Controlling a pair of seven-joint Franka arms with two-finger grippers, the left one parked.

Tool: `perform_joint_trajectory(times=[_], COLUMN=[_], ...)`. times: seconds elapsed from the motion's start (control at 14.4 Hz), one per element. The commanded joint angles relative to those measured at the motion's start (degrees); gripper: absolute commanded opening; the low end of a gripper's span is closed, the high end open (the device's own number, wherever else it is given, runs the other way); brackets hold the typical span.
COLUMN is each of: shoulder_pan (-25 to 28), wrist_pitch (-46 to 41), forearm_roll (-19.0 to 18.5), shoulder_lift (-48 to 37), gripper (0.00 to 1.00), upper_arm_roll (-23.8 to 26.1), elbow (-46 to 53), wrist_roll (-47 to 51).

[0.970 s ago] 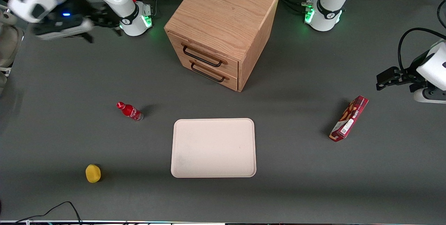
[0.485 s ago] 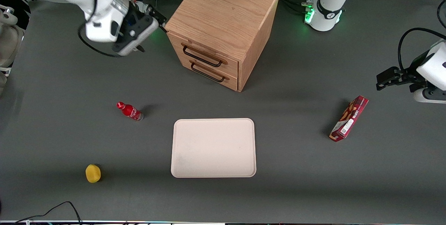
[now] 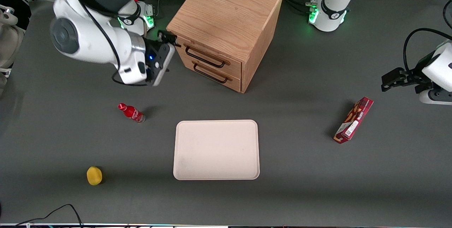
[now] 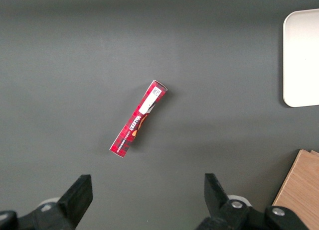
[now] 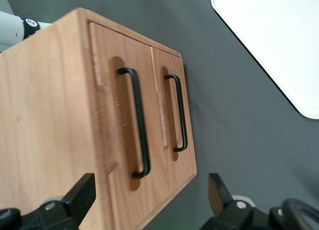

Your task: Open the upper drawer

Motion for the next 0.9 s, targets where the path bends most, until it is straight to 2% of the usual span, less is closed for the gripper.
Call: perform_joint_trajectory(times=[0.0,0.83], shoulder_pan=[0.34,0.42], wrist_pitch=[4.99,20.29], forearm_roll=[1.69,1.87], shoulder_lift=[0.67,-0.12], gripper=[1.0,1.0], upper_arm_roll=[0.18,6.59], elbow=[-3.98,-16.03], wrist_roll=[-1.89,2.07])
